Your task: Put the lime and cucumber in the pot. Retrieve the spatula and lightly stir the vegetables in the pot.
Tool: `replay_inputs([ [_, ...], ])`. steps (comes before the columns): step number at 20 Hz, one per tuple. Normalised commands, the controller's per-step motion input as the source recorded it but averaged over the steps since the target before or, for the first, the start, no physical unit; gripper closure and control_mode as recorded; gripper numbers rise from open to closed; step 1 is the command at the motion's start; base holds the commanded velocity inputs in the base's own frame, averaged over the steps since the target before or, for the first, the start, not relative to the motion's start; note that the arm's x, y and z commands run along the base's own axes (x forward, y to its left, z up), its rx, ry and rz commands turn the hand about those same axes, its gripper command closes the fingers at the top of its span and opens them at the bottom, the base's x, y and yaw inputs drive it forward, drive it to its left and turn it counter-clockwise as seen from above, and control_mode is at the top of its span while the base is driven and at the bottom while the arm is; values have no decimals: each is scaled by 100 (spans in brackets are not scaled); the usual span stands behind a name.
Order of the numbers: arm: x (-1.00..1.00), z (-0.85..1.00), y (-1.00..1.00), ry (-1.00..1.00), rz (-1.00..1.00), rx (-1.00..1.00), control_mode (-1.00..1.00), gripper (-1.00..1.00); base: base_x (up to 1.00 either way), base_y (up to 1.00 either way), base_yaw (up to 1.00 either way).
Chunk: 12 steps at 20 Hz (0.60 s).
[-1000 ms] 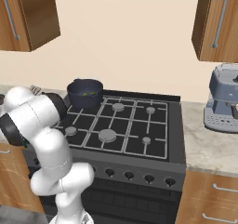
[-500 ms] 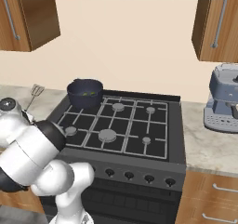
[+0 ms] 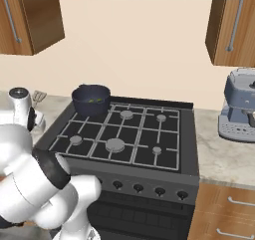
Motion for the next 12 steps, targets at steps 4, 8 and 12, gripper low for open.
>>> replay_inputs([
  [4, -52, 64, -49, 0, 21, -19, -100, 100, 0, 0, 0],
  [8, -56, 51, -64, 16, 19, -16, -100, 100, 0, 0, 0],
  [12, -36, 93, -50, 18, 13, -9, -100, 100, 0, 0, 0],
])
